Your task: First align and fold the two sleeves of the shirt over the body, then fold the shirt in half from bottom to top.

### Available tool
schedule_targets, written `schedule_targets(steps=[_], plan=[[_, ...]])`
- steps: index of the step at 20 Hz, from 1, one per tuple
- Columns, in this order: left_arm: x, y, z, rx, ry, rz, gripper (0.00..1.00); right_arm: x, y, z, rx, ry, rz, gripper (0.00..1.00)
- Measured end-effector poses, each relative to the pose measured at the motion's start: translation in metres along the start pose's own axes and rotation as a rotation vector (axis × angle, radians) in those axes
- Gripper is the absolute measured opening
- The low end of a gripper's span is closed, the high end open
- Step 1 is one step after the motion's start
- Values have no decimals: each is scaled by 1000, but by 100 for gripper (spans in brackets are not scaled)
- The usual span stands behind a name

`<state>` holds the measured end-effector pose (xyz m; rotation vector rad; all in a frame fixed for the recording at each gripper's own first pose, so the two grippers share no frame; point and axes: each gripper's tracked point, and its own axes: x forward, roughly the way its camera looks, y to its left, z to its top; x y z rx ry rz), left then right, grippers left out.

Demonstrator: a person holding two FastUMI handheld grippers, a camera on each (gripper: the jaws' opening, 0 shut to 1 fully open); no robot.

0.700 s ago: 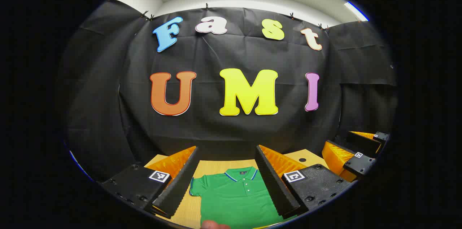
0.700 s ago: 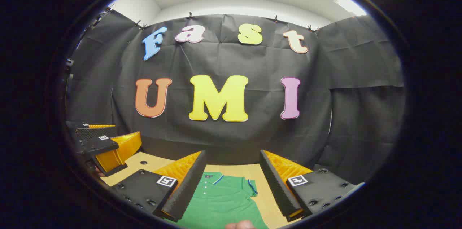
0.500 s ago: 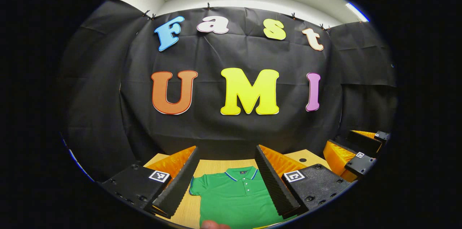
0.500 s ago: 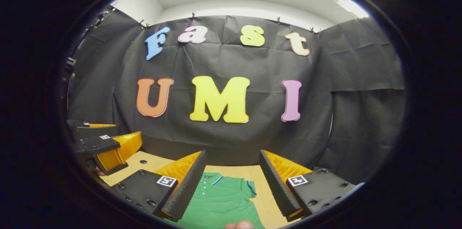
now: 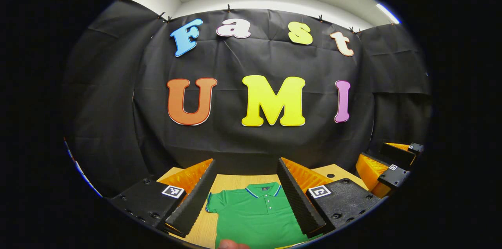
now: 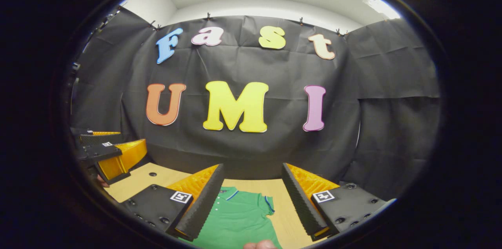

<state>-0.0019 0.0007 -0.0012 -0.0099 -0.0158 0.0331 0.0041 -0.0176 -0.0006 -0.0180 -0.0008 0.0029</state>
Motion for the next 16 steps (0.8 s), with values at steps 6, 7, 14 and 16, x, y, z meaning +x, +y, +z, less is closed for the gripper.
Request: schedule_targets(steps=[6, 7, 14, 16], plan=[[2, -4, -7, -9, 6, 0, 99, 6, -4, -7, -5, 20, 14, 95], [4, -5, -8, -10, 8, 1, 99, 7, -6, -8, -5, 21, 15, 95], [11, -15, -16, -2, 24, -9, 99, 22, -13, -21, -2, 59, 29, 95], [14, -20, -23, -1, 38, -20, 99, 27, -14, -24, -1, 71, 42, 94]])
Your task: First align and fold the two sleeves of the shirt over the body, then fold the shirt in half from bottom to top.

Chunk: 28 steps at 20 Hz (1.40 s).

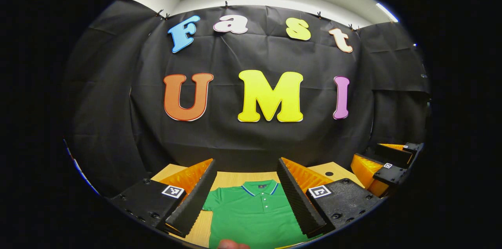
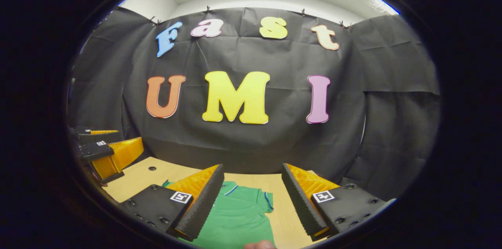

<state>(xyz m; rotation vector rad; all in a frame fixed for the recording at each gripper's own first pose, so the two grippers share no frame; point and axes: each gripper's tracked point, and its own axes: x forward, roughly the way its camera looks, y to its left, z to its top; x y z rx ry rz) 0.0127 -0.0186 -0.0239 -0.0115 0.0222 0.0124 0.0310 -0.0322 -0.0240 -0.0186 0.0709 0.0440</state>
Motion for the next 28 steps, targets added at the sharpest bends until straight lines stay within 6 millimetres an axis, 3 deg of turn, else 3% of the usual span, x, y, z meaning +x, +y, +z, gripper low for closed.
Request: schedule_targets(steps=[4, 7, 12, 20, 24, 28], plan=[[2, 0, -20, -5, 52, 6, 99, 14, -9, -17, -17, 45, 17, 94], [0, 1, -29, 8, 71, 16, 99, 31, -24, -41, -19, 104, 11, 95], [5, 0, -46, 9, 120, 29, 99, 72, -42, -116, -38, 314, 82, 94], [5, 11, -76, -35, 212, 108, 99, 157, -74, -203, 24, 520, 76, 94], [8, 12, -92, -86, 262, 138, 99, 198, -76, -256, 29, 610, 72, 94], [11, 16, -106, -102, 299, 165, 99, 232, -78, -293, 2, 650, 71, 96]])
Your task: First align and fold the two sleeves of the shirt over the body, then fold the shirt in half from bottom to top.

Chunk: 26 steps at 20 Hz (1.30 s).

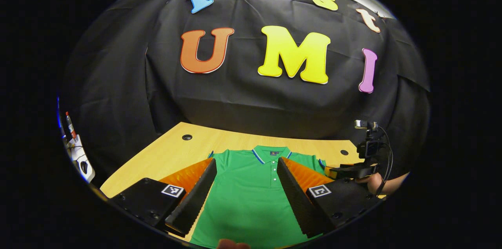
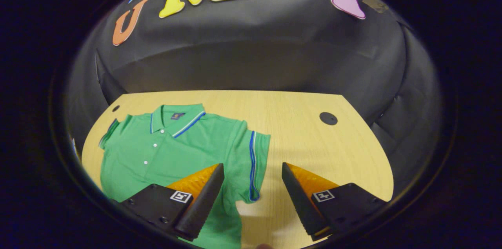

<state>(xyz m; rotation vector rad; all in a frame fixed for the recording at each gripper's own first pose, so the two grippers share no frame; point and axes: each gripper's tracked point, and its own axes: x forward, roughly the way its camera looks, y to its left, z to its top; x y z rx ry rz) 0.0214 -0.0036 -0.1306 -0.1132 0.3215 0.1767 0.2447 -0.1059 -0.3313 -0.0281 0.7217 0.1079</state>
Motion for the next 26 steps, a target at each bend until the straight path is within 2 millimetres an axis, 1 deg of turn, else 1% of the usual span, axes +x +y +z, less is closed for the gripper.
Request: schedule_targets(steps=[3, 5, 6, 7, 8, 9, 11, 12, 13, 14, 16, 19, 20, 22, 25, 26], plan=[[6, 0, -16, 5, 44, 9, 99, 26, -3, -5, 18, 41, -3, 96], [6, 1, -19, 11, 53, 16, 100, 39, -10, -4, 31, 56, -18, 95], [5, 1, -19, 12, 57, 19, 99, 45, -13, -9, 35, 70, -22, 79], [6, 1, -21, 11, 58, 21, 99, 45, -11, -7, 40, 71, -16, 63], [6, 2, -23, 11, 62, 23, 99, 48, -13, -5, 30, 71, -21, 60], [6, 2, -24, 11, 67, 27, 99, 47, -13, -4, 14, 75, -16, 58], [8, 2, -25, 11, 75, 28, 99, 50, -14, -3, -4, 73, -24, 22], [8, 2, -25, 17, 75, 29, 99, 49, -13, -2, -3, 72, -20, 12], [7, 2, -23, 26, 72, 28, 99, 49, -14, -2, 5, 72, -21, 12], [7, 1, -22, 35, 68, 25, 99, 46, -16, 0, 26, 71, -20, 5], [7, 0, -20, 45, 63, 18, 99, 41, -16, 7, 67, 52, -6, 4], [6, 0, -22, 30, 70, 12, 99, 33, -19, 24, 91, 11, -10, 4], [6, 0, -24, 26, 73, 11, 99, 28, -15, 27, 93, 6, -4, 5], [5, 2, -22, 21, 69, 12, 100, 22, -2, 38, 82, -11, 12, 5], [0, 11, -16, 21, 57, 24, 99, 15, 33, 54, 58, -35, 52, 4], [-3, 16, -14, 24, 52, 30, 100, 15, 47, 55, 47, -39, 65, 4]])
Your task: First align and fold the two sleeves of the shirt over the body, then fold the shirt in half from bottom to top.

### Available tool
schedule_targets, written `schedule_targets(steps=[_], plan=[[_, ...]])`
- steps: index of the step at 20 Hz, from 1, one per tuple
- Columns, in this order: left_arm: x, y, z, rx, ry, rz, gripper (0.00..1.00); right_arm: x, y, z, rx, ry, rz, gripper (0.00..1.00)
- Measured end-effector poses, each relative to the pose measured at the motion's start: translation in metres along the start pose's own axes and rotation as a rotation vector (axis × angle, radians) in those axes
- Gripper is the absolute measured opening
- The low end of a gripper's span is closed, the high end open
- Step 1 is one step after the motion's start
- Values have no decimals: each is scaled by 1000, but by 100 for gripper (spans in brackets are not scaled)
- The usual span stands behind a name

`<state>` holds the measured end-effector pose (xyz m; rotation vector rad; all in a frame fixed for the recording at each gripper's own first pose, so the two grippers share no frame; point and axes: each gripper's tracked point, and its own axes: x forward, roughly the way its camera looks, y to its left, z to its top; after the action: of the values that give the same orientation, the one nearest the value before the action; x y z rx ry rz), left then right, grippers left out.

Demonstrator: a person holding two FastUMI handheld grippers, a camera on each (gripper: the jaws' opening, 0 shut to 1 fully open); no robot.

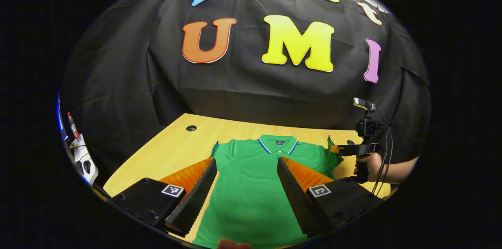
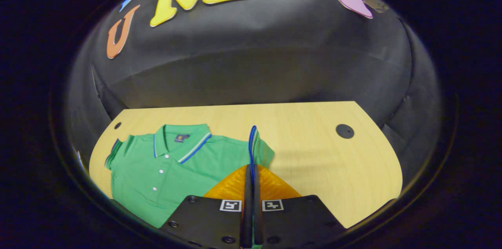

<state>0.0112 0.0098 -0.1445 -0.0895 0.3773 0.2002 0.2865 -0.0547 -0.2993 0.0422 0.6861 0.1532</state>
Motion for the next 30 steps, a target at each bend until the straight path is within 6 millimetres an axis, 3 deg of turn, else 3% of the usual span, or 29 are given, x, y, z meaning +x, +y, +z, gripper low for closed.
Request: schedule_targets(steps=[7, 8, 11, 13, 14, 17, 21, 24, 27, 30], plan=[[-15, 51, 9, -11, -21, 73, 99, 18, 74, -11, -29, 44, 67, 7], [-16, 57, 11, -18, -27, 79, 99, 16, 79, -9, -26, 41, 69, 29], [-14, 69, 16, -24, -38, 76, 99, -1, 83, 1, -21, 18, 54, 65], [-8, 71, 17, -17, -39, 46, 99, -25, 83, 7, 0, 4, 44, 87], [-2, 74, 18, -12, -42, 30, 100, -38, 85, 9, -1, -2, 46, 83], [15, 74, 19, -7, -42, -45, 99, -86, 87, 18, -27, -34, 58, 92], [62, 86, 6, -32, 27, -103, 99, -158, 84, 29, -63, -99, 73, 95], [105, 99, -13, -73, 105, -131, 99, -207, 75, 26, -100, -127, 75, 92], [146, 109, -37, -43, 189, -151, 99, -240, 68, 13, -101, -134, 51, 89], [188, 117, -58, -7, 243, -143, 99, -259, 74, -11, -114, -113, 44, 89]])
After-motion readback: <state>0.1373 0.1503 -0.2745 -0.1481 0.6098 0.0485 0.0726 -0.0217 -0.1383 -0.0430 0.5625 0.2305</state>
